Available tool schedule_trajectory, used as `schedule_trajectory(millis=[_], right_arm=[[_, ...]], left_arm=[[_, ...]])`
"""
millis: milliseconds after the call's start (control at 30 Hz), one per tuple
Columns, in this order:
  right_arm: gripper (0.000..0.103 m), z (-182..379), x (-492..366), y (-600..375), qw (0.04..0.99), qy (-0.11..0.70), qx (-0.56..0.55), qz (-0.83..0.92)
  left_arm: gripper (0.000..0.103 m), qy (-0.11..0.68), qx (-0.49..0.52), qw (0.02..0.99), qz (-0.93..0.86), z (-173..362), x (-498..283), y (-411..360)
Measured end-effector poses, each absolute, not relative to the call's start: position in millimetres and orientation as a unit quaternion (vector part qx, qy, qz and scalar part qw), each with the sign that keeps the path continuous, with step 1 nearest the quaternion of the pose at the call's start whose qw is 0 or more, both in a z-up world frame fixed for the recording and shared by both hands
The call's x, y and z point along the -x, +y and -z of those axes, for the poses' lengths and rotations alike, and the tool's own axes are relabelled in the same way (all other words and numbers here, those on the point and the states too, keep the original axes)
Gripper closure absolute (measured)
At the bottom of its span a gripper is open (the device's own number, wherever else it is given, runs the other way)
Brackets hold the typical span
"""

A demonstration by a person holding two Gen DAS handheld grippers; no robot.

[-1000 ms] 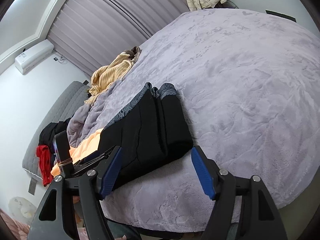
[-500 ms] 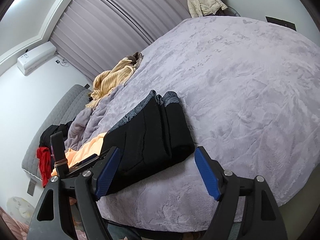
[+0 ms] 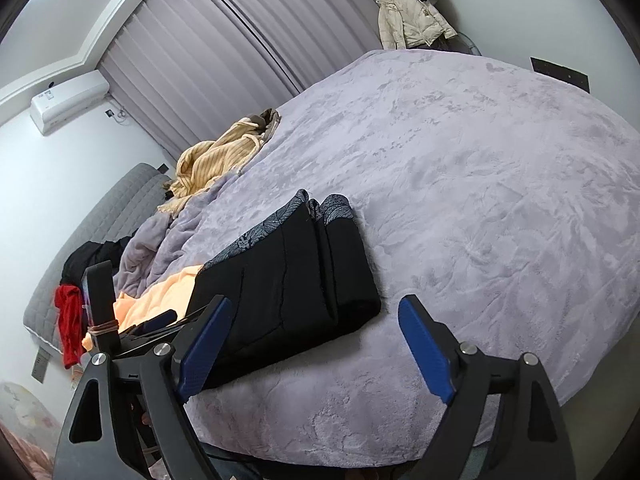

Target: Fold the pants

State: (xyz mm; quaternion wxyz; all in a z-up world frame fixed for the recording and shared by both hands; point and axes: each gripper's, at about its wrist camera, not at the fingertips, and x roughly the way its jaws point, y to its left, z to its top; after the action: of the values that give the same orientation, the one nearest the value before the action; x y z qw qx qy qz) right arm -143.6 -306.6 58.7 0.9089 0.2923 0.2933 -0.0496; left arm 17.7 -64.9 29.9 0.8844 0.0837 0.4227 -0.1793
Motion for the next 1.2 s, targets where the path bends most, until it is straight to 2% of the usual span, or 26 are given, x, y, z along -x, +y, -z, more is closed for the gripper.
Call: schedule_trajectory(millis=[167,467,867,1200], right_arm=[[0.002,-60,135,-306,0.907,0.304,-0.287,0.056],[0.002,-64,95,-295,0.906,0.349,-0.234,0.055],[0.002,-59,47,-264,0.896,0.422,-0.091,0.107],[0.002,-50,33,-250,0.886,0.445,-0.061,0.118]], left_arm=[[0.000,0.423,-0.083,0.888,0.160,-32,-15,-58],[0.000,0.425,-0.071,0.892,0.138,-37,-11,-40],[0.000,0.438,-0.056,0.891,0.108,-35,-20,-16],[0.000,0.440,-0.049,0.892,0.095,-34,-22,-2]])
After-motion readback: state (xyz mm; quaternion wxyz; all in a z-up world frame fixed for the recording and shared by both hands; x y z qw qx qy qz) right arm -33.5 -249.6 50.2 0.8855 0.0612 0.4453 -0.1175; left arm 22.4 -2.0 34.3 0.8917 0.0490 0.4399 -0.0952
